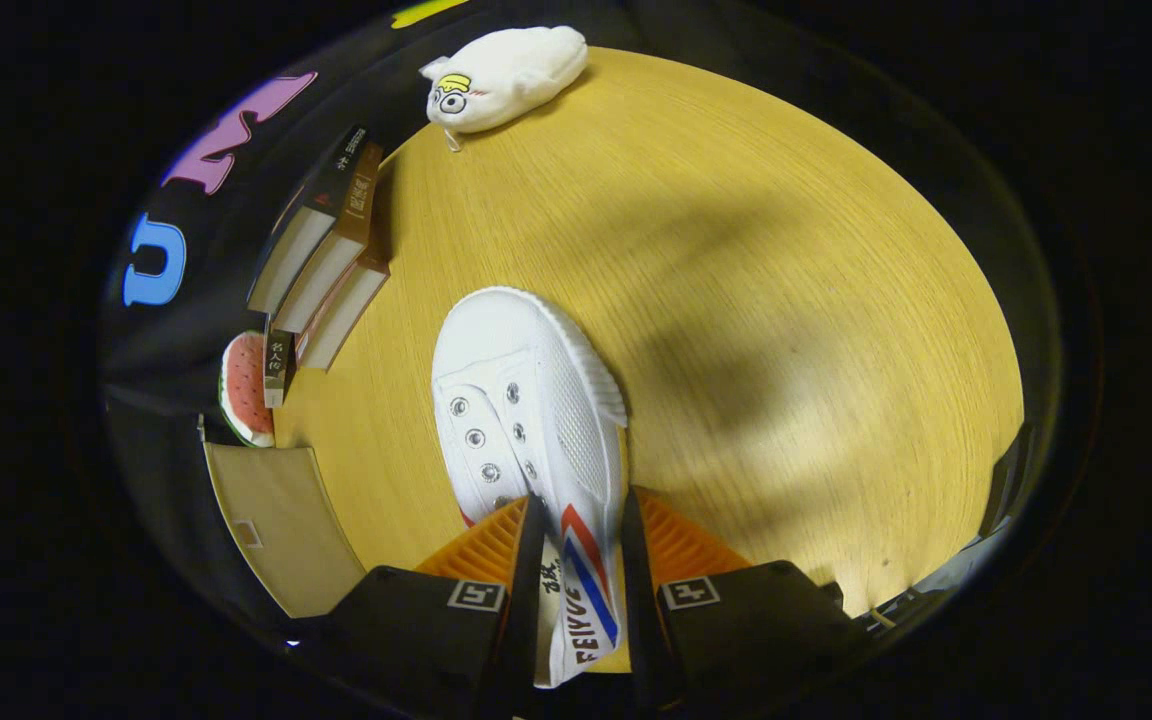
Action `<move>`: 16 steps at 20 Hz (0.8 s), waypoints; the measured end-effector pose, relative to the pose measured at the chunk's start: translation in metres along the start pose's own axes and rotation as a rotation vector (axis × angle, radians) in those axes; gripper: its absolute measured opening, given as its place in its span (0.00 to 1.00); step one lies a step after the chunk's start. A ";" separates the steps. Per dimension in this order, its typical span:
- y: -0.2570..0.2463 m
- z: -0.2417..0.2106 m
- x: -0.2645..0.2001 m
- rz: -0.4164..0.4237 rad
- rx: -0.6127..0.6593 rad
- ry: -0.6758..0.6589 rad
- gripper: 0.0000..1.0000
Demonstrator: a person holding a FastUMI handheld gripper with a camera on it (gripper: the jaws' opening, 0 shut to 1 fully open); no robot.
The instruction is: Open the storage box then place both shoes into the box .Put the left shoe in first, then the right shoe, with the right side of both shoes facing outward in a uniform manner.
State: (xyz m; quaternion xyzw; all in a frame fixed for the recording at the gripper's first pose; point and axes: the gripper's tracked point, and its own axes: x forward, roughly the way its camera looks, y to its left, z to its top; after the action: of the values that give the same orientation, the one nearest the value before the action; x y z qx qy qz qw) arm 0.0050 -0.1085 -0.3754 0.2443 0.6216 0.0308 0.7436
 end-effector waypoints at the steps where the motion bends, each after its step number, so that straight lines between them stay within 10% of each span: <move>1: 0.001 0.001 0.002 0.022 0.023 -0.007 0.31; 7: 0.009 -0.011 -0.007 0.102 0.189 0.021 0.15; 16: 0.079 -0.033 -0.061 0.083 0.003 -0.028 0.14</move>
State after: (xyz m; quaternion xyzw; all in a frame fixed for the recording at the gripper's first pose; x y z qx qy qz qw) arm -0.0194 -0.0495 -0.2913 0.2715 0.6007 0.0572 0.7498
